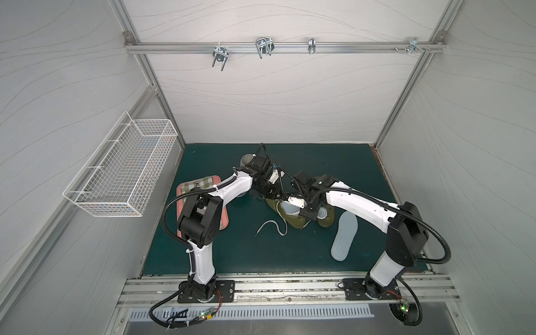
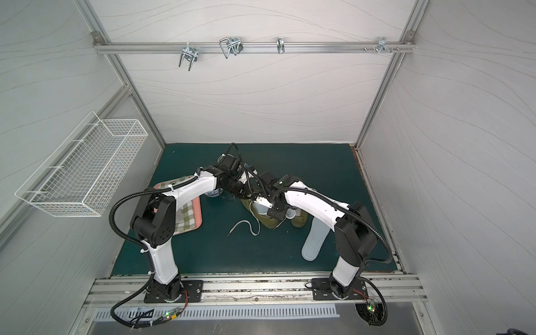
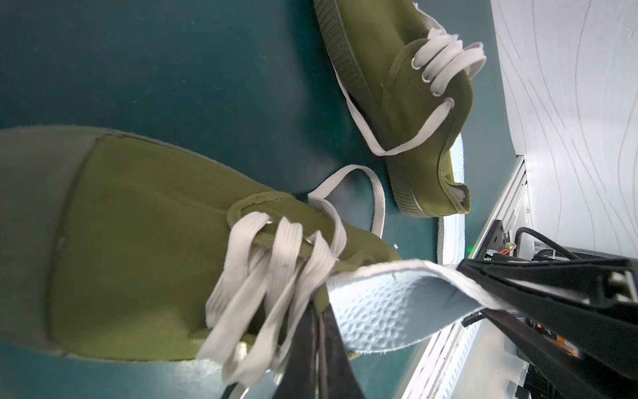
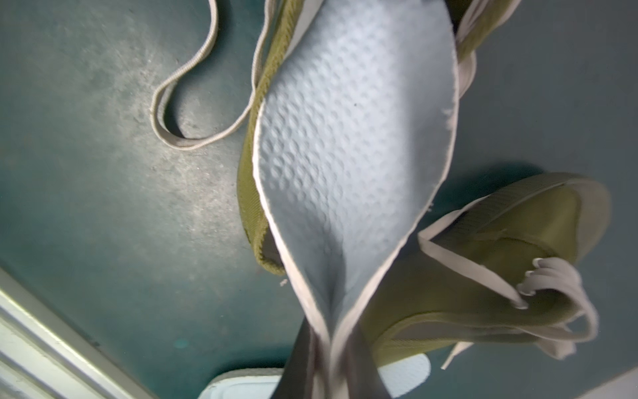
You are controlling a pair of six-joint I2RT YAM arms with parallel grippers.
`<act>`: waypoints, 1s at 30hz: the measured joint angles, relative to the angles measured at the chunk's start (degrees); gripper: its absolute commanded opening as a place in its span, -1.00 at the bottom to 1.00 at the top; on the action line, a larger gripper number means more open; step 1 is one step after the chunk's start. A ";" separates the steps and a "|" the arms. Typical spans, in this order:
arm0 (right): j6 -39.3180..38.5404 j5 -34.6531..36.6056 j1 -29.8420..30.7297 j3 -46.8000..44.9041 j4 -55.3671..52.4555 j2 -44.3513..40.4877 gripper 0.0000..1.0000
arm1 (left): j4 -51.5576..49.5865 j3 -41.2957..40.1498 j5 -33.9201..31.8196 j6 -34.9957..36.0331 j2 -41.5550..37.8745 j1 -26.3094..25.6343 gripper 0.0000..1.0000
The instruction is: Insert the insole into the shoe
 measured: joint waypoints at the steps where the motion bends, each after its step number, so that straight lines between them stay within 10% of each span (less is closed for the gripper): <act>1: 0.57 -0.96 -0.46 0.02 -0.17 0.09 -0.82 | 0.24 -0.20 0.17 -0.35 -0.02 0.02 -1.00; 30: 10.62 -12.96 -3.08 4.92 -4.39 5.16 -0.85 | 10.43 -9.35 1.29 -9.86 -4.94 0.26 -1.00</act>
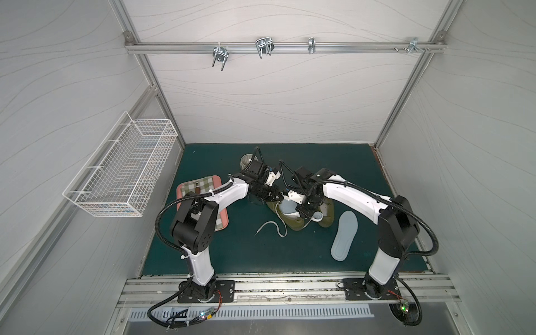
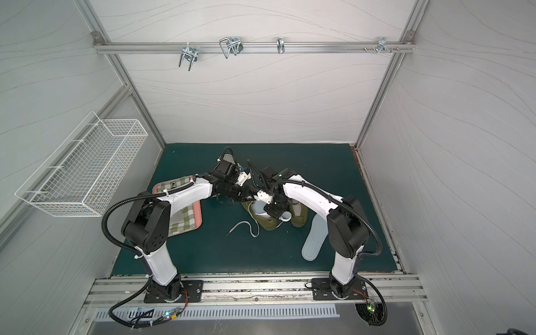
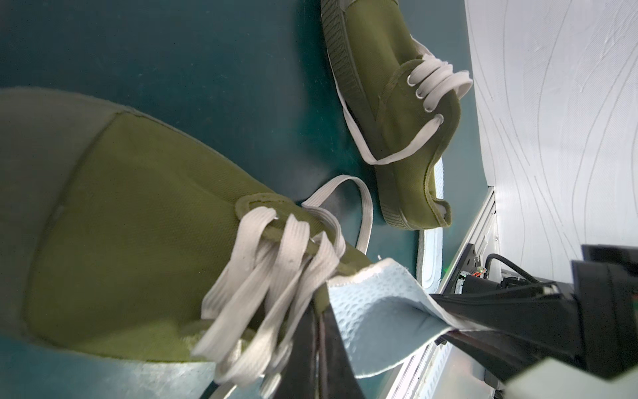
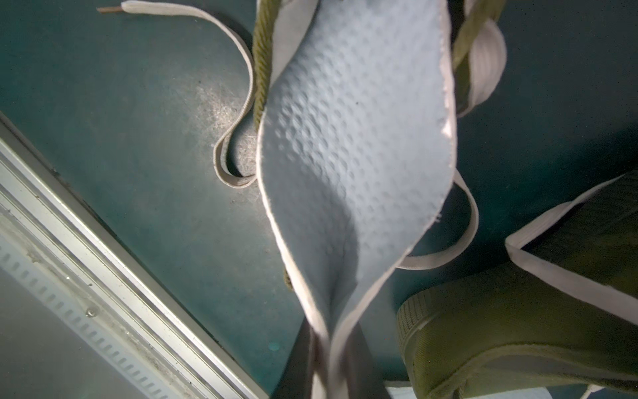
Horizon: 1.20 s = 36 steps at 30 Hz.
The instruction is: Insert the insole into the shoe
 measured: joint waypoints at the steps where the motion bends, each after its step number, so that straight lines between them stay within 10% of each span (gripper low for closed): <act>1: 0.09 -0.15 -0.17 0.00 -0.02 0.20 -0.85 | 0.22 -0.22 0.00 -0.20 -0.13 0.00 -1.00; 36: 8.92 -4.90 -1.90 -1.09 0.74 -0.35 -0.89 | 6.08 -6.27 -7.82 -10.67 -4.76 -2.16 -1.00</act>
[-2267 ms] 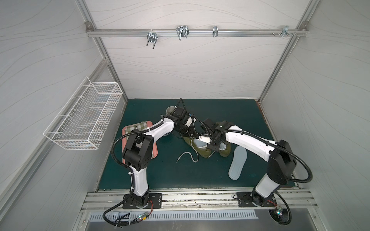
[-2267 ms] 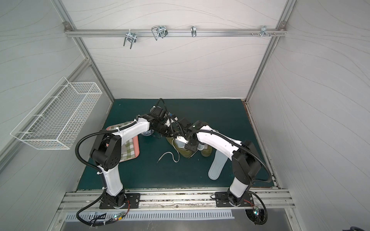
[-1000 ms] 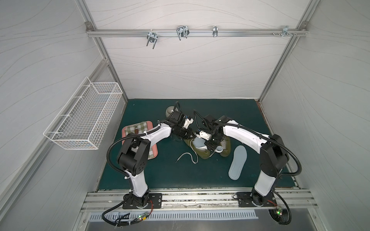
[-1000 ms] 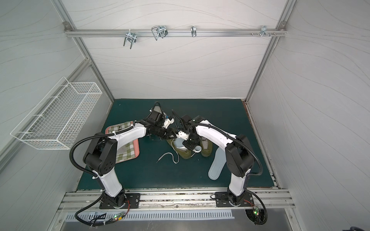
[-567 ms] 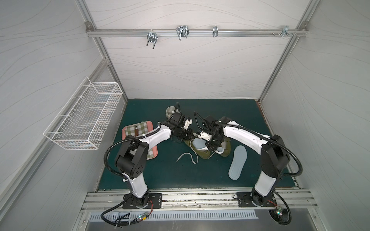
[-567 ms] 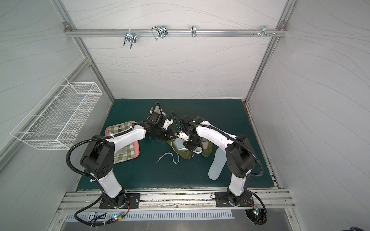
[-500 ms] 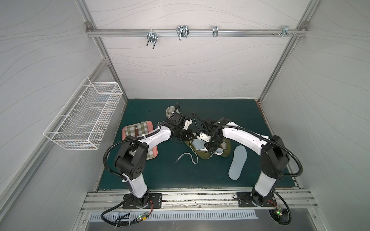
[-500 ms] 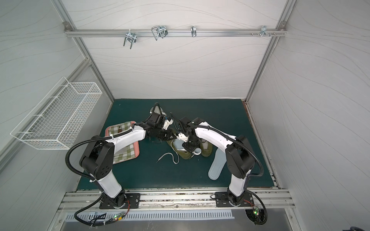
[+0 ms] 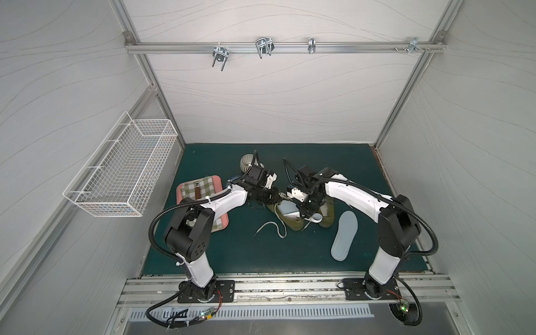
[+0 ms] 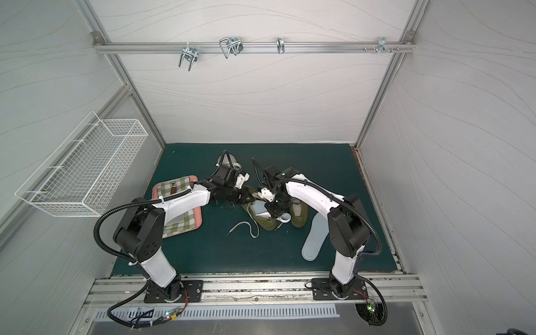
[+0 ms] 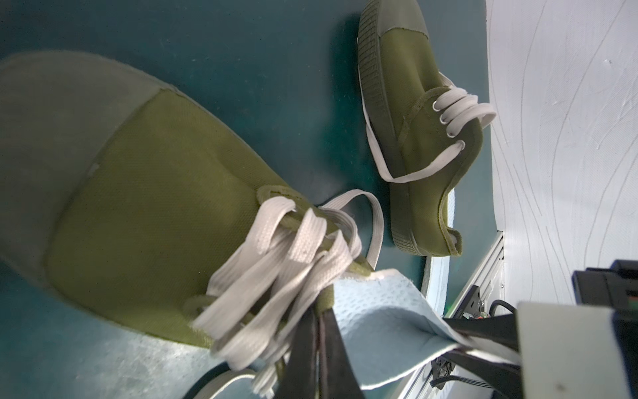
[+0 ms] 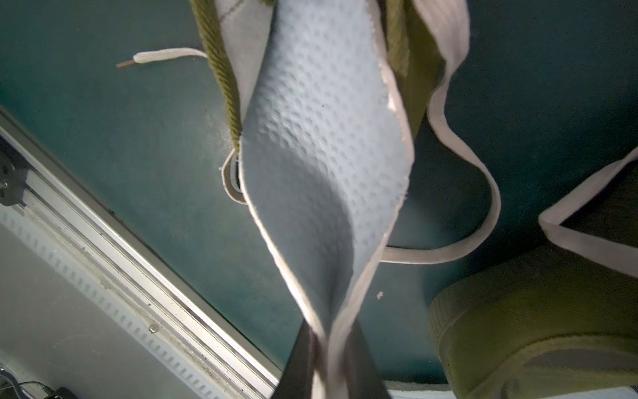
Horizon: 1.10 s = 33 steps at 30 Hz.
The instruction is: Insert the insole into the shoe
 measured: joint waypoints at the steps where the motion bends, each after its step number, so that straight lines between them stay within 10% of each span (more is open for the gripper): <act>1: 0.13 -0.15 0.11 0.24 -0.04 0.31 -0.89 | 0.00 0.00 -0.07 -0.17 0.00 -0.02 -1.00; 33: 2.84 -3.45 -0.20 -2.78 2.69 -0.07 -0.91 | 3.08 -3.48 -3.76 -4.55 -2.89 -1.66 -1.00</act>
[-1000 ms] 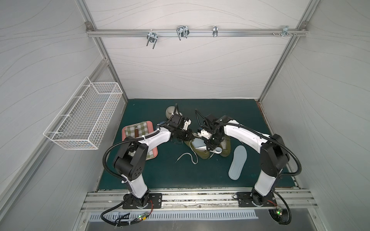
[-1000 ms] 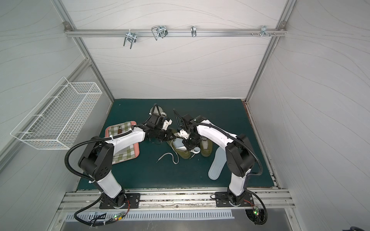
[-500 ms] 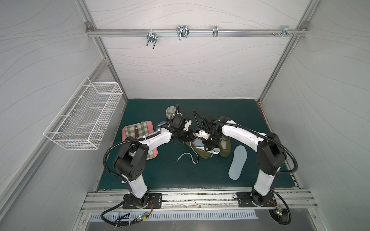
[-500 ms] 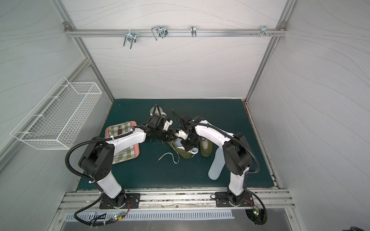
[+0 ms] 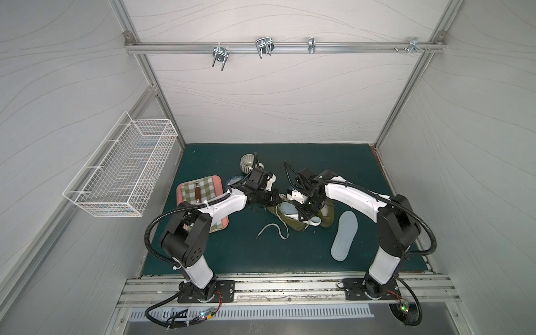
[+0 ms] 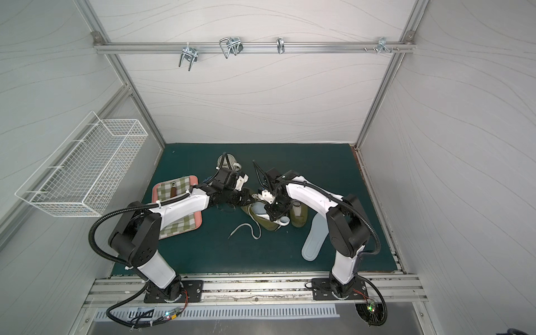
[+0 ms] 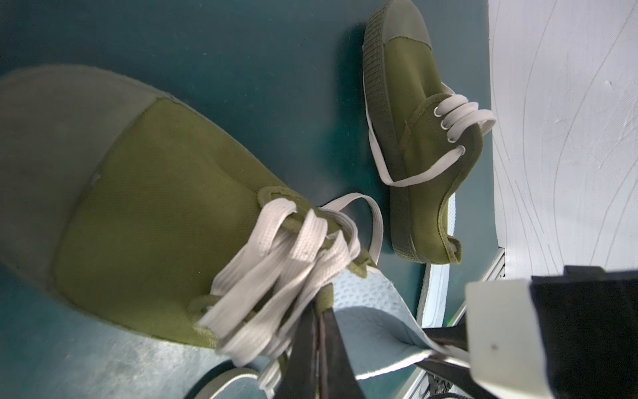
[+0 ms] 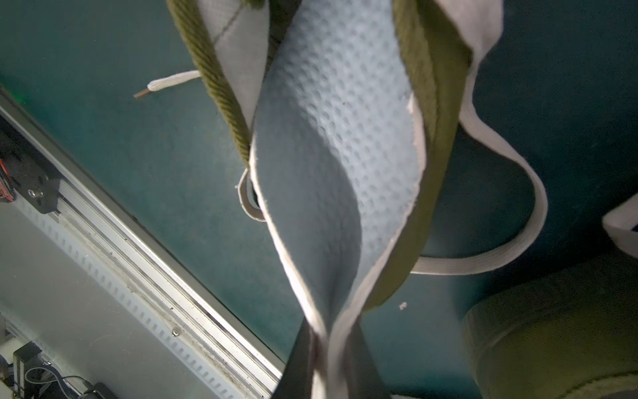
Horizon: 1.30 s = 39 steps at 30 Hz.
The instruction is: Insert the insole into the shoe
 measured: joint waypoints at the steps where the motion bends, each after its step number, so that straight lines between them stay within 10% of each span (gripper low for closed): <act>1: -0.02 0.04 0.02 0.59 0.00 0.24 -0.91 | 0.26 -0.13 0.00 -0.17 0.00 0.00 -1.00; 39: -10.56 5.97 1.16 -11.67 23.91 -3.41 -0.93 | 6.80 -0.63 7.21 -5.33 3.06 0.94 -1.00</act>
